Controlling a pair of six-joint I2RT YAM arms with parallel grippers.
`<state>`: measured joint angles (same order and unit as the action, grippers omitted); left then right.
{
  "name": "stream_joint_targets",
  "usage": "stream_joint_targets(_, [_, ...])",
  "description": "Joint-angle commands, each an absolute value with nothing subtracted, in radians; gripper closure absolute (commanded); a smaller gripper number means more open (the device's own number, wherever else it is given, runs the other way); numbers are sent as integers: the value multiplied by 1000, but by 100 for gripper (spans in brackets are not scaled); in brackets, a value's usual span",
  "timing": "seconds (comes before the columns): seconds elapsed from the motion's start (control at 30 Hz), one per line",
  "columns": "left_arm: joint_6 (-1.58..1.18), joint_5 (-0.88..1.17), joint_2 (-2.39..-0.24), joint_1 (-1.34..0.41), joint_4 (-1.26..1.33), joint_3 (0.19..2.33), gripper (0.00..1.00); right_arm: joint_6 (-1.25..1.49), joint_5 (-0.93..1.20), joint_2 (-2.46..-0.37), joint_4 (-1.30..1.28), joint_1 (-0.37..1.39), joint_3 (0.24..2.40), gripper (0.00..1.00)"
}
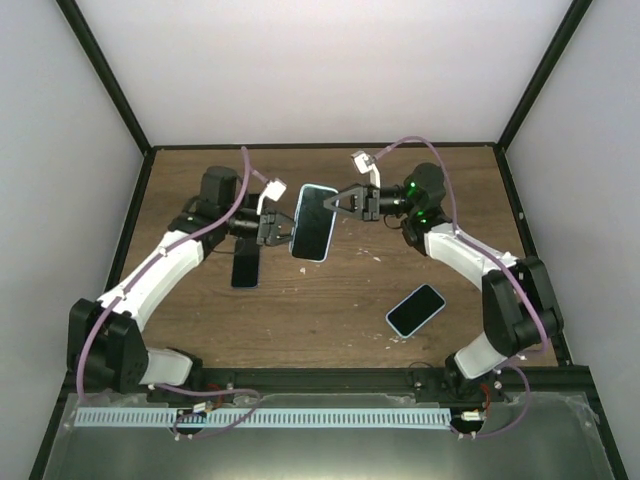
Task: Take the phone out of the phone case
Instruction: Remove the phone case from the phone.
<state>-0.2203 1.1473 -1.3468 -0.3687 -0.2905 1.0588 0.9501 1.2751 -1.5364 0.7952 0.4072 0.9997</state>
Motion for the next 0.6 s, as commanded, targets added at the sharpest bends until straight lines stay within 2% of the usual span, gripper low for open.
stream_joint_targets(0.0, [-334,1151,-1395,-387,-71,1133,84,1022,1408,-1596,903,505,982,99])
stream_joint_targets(0.1, [-424,1185,-1398,-372,15,1094,93,947,1408,-1592,790,498,1030,99])
stream_joint_targets(0.17, [-557,1199,-1397,-348,156,1041,100,829,1399,-1588,632,489,1080,99])
stream_joint_targets(0.2, [-613,1207,-1401,-336,220,1024,100,750,1385,-1588,526,481,1108,98])
stream_joint_targets(0.3, [-691,1229,-1419,-299,272,1013,100,582,1349,-1603,294,458,1197,87])
stream_joint_targets(0.4, [-718,1232,-1426,-270,268,1004,100,563,1329,-1613,256,416,1238,76])
stream_joint_targets(0.57, [-779,1231,-1445,-233,279,995,100,483,1253,-1612,176,352,1322,48])
